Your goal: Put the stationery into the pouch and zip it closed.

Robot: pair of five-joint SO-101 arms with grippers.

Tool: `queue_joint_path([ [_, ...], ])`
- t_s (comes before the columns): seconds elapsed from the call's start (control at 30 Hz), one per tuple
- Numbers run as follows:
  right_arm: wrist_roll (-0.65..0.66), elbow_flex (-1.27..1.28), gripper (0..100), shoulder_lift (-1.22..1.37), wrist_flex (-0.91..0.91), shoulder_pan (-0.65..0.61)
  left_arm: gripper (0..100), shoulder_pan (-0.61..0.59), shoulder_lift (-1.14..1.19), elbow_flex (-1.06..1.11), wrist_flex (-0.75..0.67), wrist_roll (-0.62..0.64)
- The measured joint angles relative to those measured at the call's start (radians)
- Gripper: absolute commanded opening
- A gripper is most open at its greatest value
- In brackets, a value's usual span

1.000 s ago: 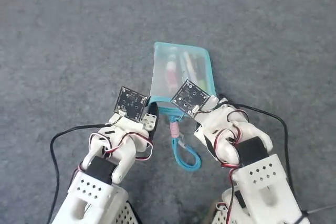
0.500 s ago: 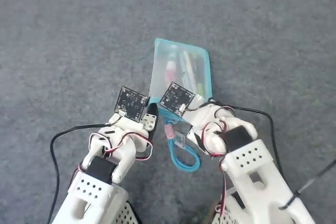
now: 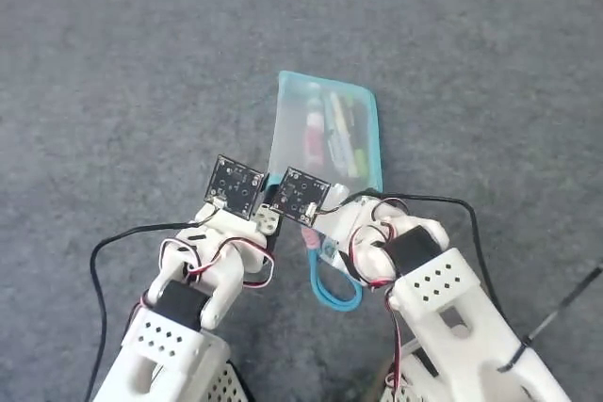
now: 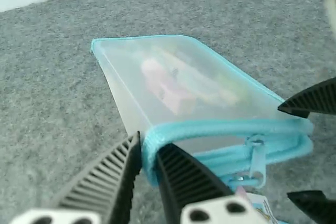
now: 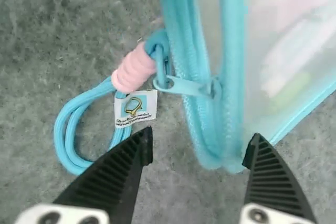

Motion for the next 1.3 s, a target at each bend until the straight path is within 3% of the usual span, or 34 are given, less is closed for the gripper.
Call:
queue_joint_path([
  [0.27,-0.015,-0.021,25.2,0.147,-0.153,0.008,1,0.000,0.000,0.000,0.000,0.000],
  [0.43,-0.060,-0.110,0.0,0.235,-0.166,0.080,1,0.000,0.000,0.000,0.000,0.000],
  [0.77,-0.167,-0.150,0.6,0.245,-0.180,0.118,2,0.000,-0.002,-0.002,0.000,0.000],
  [1.03,-0.258,-0.229,0.6,0.256,-0.144,0.163,18,-0.002,-0.005,-0.006,-0.002,-0.014],
  [1.3,-0.299,-0.341,0.6,0.278,-0.109,0.201,20,-0.123,-0.015,-0.094,0.063,0.002],
])
